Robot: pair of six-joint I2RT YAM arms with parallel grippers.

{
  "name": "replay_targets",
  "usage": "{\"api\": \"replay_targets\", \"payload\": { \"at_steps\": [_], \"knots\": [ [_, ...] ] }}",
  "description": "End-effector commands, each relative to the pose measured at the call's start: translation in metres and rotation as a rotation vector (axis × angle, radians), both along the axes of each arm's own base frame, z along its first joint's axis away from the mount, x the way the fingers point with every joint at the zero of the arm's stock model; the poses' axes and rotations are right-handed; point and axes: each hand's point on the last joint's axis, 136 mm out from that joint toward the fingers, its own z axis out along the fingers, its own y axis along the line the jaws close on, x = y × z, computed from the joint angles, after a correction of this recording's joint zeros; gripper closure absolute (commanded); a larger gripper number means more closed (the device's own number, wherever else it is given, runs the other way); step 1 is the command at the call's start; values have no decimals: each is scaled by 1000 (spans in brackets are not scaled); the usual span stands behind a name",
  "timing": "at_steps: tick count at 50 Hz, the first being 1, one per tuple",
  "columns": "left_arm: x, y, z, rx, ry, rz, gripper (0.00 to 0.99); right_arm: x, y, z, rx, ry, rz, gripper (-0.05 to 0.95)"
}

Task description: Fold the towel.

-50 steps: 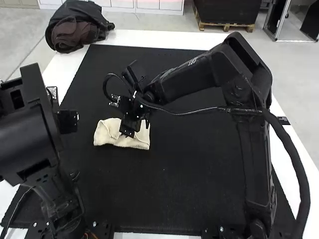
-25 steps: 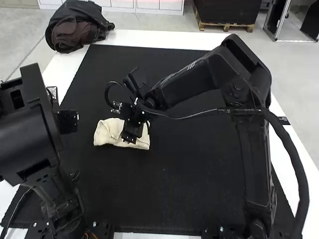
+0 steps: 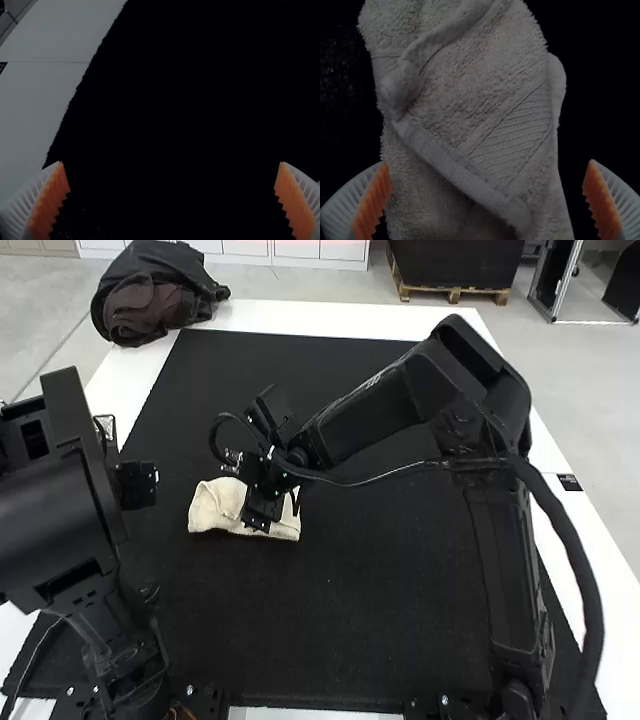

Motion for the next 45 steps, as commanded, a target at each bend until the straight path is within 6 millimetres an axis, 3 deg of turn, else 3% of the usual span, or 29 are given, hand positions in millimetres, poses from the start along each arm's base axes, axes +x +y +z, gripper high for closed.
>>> {"api": "replay_targets", "payload": {
  "at_steps": [1, 14, 36, 43, 45],
  "knots": [
    [4, 2, 14, 6, -40, -6, 31, -1, 7, 3, 22, -6, -3, 25],
    [4, 0, 13, -1, -38, -14, 31, 5, 5, -1, 21, -8, -14, 25],
    [3, -1, 10, -8, -31, -15, 31, 27, 2, 16, 46, -35, -46, 56],
    [4, 0, 12, -5, -35, -15, 31, 27, 1, 16, 42, -33, -44, 111],
    [4, 0, 12, -4, -36, -15, 31, 26, 1, 15, 44, -31, -42, 170]
  ]
}}
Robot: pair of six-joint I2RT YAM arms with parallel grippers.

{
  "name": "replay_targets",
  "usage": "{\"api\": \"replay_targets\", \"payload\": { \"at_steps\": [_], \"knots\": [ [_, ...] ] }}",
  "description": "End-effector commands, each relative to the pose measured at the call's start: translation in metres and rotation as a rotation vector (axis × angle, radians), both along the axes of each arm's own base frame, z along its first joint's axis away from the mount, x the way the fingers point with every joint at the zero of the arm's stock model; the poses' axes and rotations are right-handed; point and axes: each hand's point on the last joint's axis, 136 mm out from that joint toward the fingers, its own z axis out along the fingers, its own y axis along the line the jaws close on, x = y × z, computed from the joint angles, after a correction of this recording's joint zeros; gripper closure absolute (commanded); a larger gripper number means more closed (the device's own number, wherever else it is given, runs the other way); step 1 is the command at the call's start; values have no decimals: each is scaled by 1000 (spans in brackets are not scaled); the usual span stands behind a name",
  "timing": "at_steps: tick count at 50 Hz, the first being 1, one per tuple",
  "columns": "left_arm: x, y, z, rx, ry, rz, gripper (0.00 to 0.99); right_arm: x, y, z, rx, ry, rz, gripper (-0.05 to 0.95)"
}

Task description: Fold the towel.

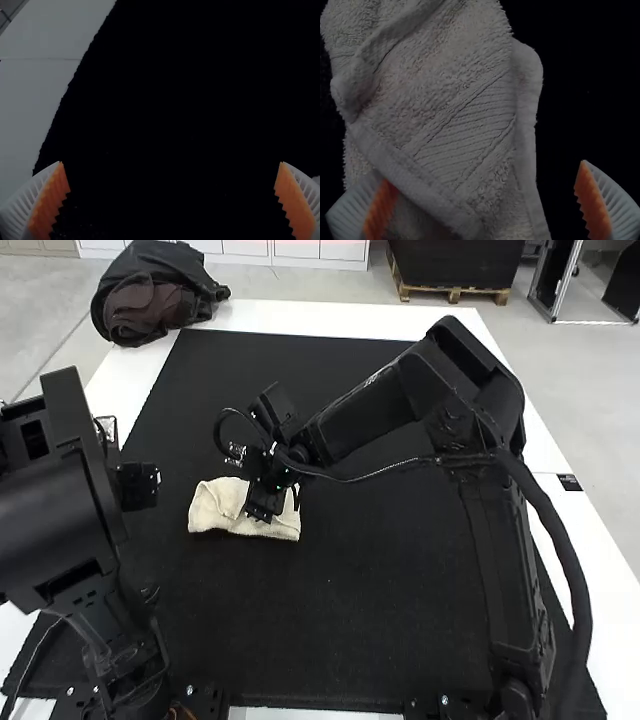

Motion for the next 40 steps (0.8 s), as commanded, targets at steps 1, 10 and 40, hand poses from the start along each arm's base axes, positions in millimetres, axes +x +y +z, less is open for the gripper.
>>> {"api": "replay_targets", "payload": {
  "at_steps": [1, 10, 40],
  "knots": [
    [4, 4, 15, 11, -41, 0, 31, 7, 5, 14, 28, -18, -9, 205],
    [4, 3, 13, 10, -38, 0, 31, 1, 7, 14, 36, 0, 6, 513],
    [2, 2, 10, 5, -33, 0, 31, -29, 14, 20, 66, 55, 36, 915]
  ]
}}
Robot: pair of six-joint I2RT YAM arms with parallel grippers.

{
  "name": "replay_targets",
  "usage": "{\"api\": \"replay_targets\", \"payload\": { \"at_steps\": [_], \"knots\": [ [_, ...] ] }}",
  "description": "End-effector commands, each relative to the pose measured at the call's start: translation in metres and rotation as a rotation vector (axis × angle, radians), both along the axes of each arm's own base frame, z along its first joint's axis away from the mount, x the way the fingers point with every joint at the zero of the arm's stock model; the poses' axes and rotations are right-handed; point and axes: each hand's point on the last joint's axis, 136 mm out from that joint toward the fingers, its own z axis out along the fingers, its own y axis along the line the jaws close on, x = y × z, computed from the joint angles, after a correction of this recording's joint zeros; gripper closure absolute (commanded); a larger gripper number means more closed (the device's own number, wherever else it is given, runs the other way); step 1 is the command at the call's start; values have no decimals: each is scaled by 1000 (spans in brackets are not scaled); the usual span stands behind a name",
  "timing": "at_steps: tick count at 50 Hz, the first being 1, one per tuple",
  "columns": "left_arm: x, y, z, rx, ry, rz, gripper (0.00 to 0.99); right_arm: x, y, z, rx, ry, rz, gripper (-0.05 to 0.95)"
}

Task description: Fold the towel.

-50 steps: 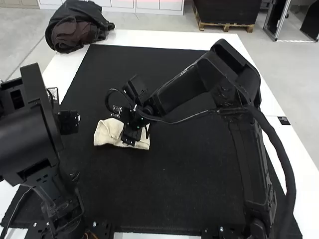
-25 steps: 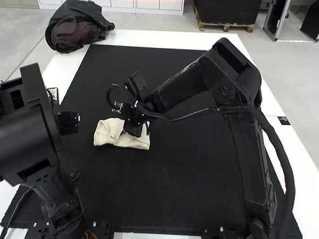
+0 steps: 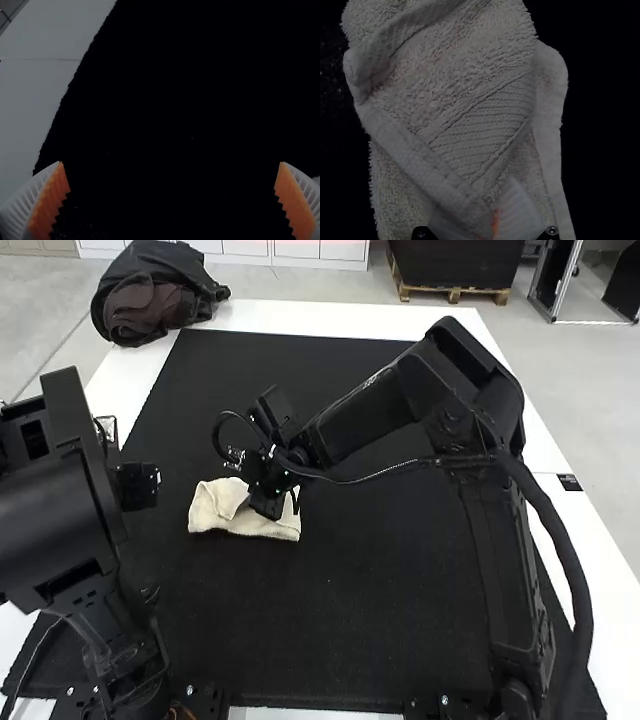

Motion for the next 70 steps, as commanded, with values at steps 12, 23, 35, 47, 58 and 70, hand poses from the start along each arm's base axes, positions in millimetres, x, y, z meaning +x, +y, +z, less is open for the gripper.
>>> {"api": "replay_targets", "payload": {
  "at_steps": [12, 23, 35, 47, 58, 70],
  "knots": [
    [1, 1, 8, 2, -31, 3, 31, -28, 15, 22, 59, 31, 26, 915],
    [1, 1, 9, 1, -32, 1, 31, -30, 16, 12, 55, 56, 19, 915],
    [1, 1, 8, 0, -31, 1, 31, -33, 20, -6, 52, 81, 16, 915],
    [1, 1, 9, 3, -32, 1, 31, -37, 24, -24, 48, 105, 9, 915],
    [0, 1, 8, 0, -31, 3, 31, -37, 26, -37, 49, 117, -1, 915],
    [0, 1, 6, -2, -26, 3, 31, -39, 27, -46, 42, 121, -9, 261]
  ]
}}
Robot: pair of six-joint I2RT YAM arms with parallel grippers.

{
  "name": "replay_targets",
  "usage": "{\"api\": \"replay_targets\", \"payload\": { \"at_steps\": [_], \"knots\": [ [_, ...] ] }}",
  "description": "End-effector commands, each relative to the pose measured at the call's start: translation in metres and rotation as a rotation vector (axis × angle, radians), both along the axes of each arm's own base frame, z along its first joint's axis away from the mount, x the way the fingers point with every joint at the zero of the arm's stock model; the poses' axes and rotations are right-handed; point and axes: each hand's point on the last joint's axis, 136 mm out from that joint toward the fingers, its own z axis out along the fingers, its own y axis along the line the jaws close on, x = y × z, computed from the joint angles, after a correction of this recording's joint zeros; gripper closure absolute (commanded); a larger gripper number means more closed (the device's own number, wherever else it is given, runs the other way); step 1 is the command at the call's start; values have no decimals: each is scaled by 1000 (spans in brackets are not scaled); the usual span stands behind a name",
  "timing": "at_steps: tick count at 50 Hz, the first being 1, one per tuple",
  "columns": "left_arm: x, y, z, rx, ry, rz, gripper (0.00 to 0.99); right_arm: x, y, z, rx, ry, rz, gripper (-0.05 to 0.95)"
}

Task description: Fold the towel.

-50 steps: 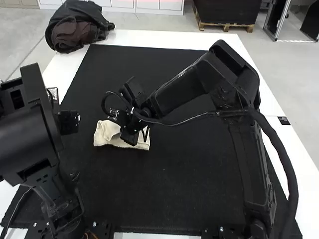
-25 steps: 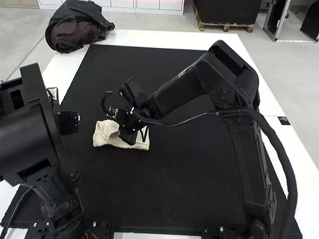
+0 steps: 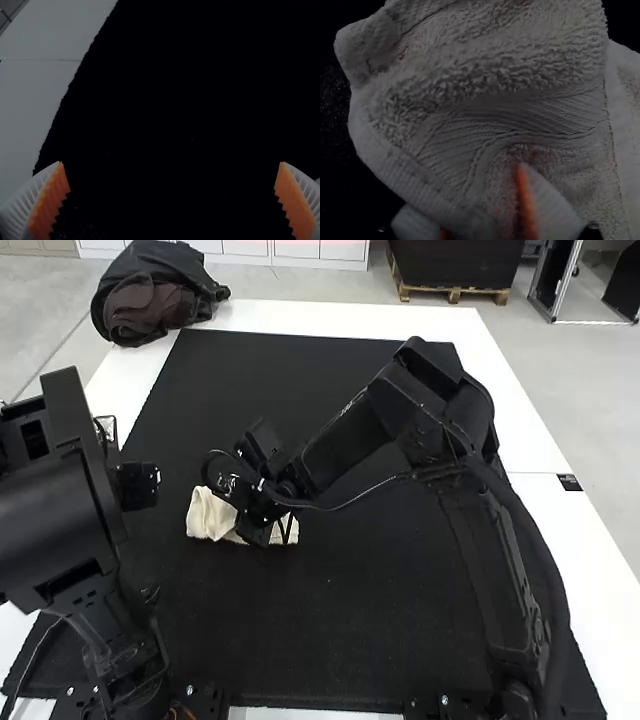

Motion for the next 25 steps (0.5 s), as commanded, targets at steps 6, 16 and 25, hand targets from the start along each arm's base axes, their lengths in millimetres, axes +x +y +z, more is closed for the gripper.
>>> {"api": "replay_targets", "payload": {
  "at_steps": [6, 16, 25],
  "knots": [
    [-1, 0, 5, 1, -22, -2, 31, -14, 6, 0, 2, 21, 17, -10],
    [-1, 0, 5, 0, -20, 2, 31, -9, 6, 24, 32, 5, 9, -10],
    [-1, 1, 6, 2, -24, 3, 31, -7, 3, 46, 65, 14, -10, -10]
  ]
}}
